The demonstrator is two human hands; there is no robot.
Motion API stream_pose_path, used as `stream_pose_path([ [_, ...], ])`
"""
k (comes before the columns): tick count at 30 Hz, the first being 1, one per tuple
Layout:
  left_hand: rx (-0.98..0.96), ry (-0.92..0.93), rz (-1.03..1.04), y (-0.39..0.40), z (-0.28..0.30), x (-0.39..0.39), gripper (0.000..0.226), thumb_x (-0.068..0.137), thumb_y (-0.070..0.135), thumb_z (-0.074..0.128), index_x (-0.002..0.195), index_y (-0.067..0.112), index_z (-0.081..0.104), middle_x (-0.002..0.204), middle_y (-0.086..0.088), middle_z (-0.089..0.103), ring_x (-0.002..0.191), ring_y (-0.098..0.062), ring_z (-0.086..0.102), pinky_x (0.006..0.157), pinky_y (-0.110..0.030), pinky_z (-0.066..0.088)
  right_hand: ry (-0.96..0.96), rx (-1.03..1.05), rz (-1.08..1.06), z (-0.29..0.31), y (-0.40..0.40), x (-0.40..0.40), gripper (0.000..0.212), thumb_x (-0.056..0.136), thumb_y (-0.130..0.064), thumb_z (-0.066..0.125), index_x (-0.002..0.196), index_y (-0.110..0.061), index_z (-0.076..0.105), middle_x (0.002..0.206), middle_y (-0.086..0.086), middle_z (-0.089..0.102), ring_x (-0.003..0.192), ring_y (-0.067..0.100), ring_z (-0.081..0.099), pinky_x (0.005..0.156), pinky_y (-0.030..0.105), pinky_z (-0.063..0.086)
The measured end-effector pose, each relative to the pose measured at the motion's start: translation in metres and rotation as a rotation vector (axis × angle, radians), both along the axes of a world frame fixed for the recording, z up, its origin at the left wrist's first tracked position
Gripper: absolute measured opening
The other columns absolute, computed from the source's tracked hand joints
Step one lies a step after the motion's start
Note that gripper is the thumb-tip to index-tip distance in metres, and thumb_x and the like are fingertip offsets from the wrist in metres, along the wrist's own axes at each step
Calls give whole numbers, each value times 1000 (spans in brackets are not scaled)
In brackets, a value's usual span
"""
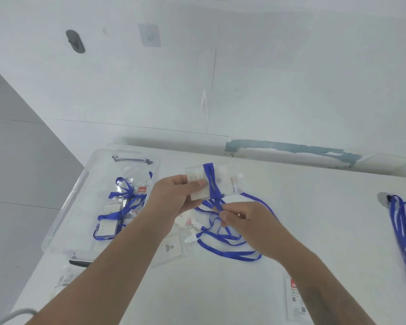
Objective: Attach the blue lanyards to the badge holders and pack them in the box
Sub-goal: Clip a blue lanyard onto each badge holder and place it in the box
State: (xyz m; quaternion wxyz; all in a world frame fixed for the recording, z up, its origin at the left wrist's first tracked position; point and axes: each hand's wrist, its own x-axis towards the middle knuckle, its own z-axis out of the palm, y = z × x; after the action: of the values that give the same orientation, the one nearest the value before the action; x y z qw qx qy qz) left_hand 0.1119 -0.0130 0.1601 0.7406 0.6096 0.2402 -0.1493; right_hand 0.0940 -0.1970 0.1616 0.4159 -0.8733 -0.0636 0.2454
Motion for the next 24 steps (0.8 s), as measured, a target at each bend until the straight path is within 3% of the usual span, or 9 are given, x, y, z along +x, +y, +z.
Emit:
stream_pose_path([
  [2,182,-16,10,-2,-5,0,7,84,14,76,90,12,76,86,-5,78,84,-20,75,72,-26,61,-118,-190,143,4,2,-5,29,101,-28,45,75,-33,59,70,-13,59,62,6,49,62,23,40],
  [4,353,-48,-52,-3,-7,-2,4,83,16,77,85,13,75,82,-4,77,81,-20,74,71,-26,61,-297,-394,223,17,2,-5,25,99,-31,45,86,-25,66,85,-7,64,77,11,57,73,29,48],
  [7,461,-63,-230,-1,-6,-7,10,82,22,78,90,16,75,82,1,77,80,-18,74,75,-30,62,-402,-338,174,42,-7,7,14,91,-34,58,90,-33,72,86,-19,67,75,4,57,72,22,47],
  [10,392,-50,-446,2,6,-12,11,82,20,78,91,14,76,83,1,78,77,-13,73,70,-24,60,-343,-209,154,54,-18,20,5,80,-34,75,77,-37,73,74,-26,65,70,-3,57,64,12,43],
  [14,182,-52,-608,10,17,-14,19,83,9,75,102,6,75,97,-9,77,87,-21,73,70,-25,57,-121,115,18,57,-23,25,10,70,-25,86,71,-26,76,68,-8,72,62,3,64,62,13,48],
  [18,36,-47,-574,13,14,-17,21,85,6,71,105,3,74,104,-15,75,96,-28,72,79,-30,58,23,291,-73,47,-22,25,4,75,-21,82,75,-18,79,73,1,75,67,8,67,69,18,54],
  [24,33,8,-424,5,6,-22,17,84,14,74,100,11,78,101,-12,76,90,-23,72,74,-26,58,136,254,-92,31,-26,22,25,90,-43,62,92,-25,80,91,1,77,87,20,68,81,25,55],
])
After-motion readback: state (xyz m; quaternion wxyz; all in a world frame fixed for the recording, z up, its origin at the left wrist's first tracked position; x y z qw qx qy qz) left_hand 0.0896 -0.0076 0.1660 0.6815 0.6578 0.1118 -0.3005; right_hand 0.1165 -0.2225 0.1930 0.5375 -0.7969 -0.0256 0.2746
